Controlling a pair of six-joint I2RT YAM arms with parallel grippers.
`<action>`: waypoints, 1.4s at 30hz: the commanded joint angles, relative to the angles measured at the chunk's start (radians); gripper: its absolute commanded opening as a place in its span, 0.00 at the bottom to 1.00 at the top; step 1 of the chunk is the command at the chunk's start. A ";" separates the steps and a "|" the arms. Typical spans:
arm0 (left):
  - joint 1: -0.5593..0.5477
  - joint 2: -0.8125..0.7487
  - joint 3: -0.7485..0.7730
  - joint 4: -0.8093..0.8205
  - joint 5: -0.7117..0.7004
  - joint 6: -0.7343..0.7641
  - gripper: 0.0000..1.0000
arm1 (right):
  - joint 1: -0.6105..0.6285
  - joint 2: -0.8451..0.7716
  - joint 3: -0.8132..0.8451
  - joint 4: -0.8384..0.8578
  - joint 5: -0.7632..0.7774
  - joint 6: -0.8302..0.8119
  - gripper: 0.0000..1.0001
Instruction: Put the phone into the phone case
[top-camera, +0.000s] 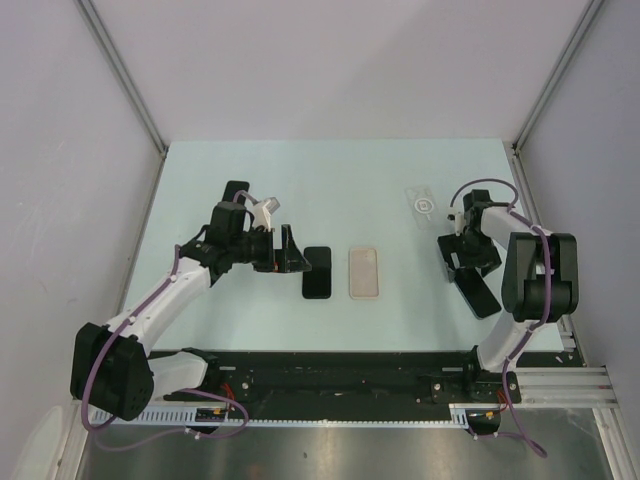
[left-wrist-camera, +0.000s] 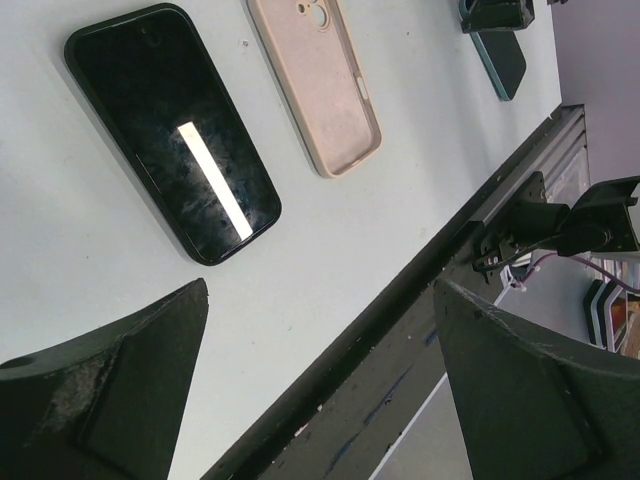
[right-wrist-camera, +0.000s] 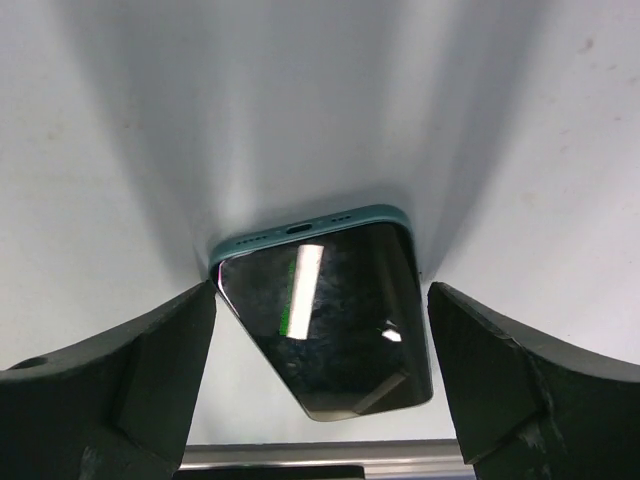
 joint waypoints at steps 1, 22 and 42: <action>0.006 0.002 -0.006 0.020 0.031 0.002 0.97 | -0.052 0.006 0.023 0.035 -0.051 -0.039 0.90; 0.006 -0.004 -0.006 0.027 0.047 -0.005 0.97 | 0.007 0.059 0.060 0.043 -0.169 0.013 0.64; 0.005 -0.017 -0.008 0.027 0.039 -0.004 0.97 | 0.424 -0.043 0.019 -0.010 -0.257 -0.492 0.68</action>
